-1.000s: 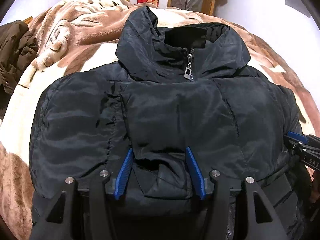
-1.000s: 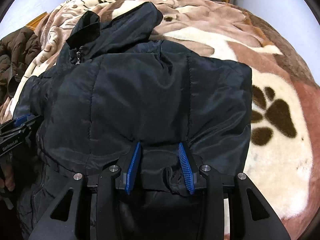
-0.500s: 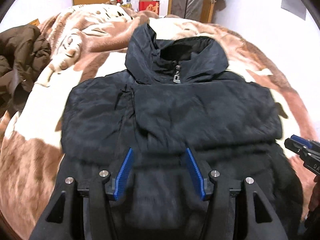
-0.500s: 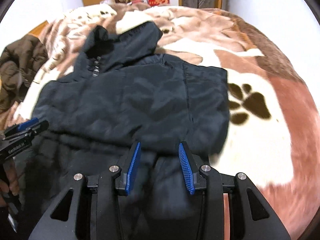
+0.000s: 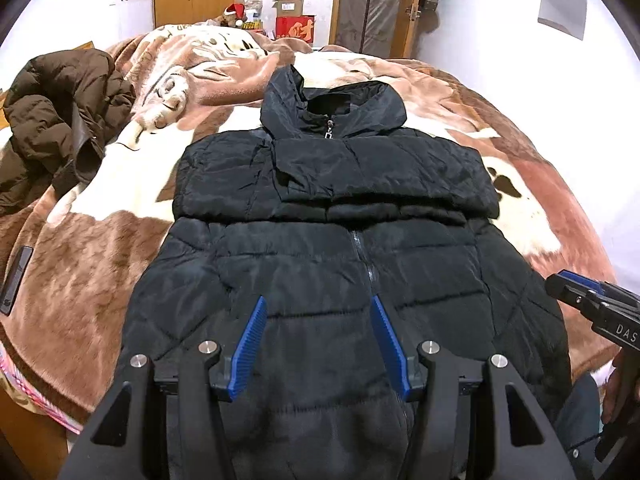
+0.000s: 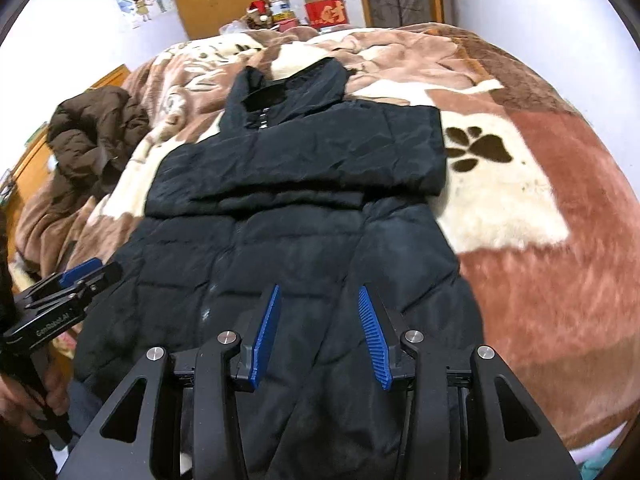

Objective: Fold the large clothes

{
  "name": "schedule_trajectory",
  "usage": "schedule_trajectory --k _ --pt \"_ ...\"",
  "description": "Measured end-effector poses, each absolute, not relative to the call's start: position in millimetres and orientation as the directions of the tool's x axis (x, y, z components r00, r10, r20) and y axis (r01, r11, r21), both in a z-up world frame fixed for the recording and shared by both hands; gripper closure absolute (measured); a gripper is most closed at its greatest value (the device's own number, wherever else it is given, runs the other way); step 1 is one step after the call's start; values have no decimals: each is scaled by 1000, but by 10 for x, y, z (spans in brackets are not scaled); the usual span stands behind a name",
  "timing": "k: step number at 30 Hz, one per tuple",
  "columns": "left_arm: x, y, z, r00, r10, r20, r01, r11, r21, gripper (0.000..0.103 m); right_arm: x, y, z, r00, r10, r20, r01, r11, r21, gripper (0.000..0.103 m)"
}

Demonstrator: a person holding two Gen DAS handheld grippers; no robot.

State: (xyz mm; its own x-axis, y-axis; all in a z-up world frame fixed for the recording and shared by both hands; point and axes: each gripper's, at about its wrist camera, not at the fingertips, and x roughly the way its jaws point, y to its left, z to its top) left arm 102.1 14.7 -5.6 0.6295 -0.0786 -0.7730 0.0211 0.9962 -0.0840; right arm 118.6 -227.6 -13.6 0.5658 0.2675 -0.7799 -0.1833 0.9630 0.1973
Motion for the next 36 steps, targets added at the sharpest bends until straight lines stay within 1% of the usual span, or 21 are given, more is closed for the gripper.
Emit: schedule_trajectory --k 7,17,23,31,36 --pt "900 98 55 644 -86 -760 37 996 -82 46 1014 -2122 -65 557 296 -776 -235 952 194 57" --pt "1052 150 121 655 -96 -749 37 995 -95 46 1177 -2046 7 563 304 -768 -248 949 194 57" --pt "1327 237 125 654 -94 -750 39 995 -91 46 1481 -1956 69 570 303 -763 -259 948 183 57" --pt "1985 381 212 663 -81 -745 55 997 -59 45 2205 -1838 195 587 299 -752 -279 947 159 57" --pt "2424 433 266 676 -64 -734 52 998 -39 45 2685 -1811 259 594 300 -747 -283 946 156 53"
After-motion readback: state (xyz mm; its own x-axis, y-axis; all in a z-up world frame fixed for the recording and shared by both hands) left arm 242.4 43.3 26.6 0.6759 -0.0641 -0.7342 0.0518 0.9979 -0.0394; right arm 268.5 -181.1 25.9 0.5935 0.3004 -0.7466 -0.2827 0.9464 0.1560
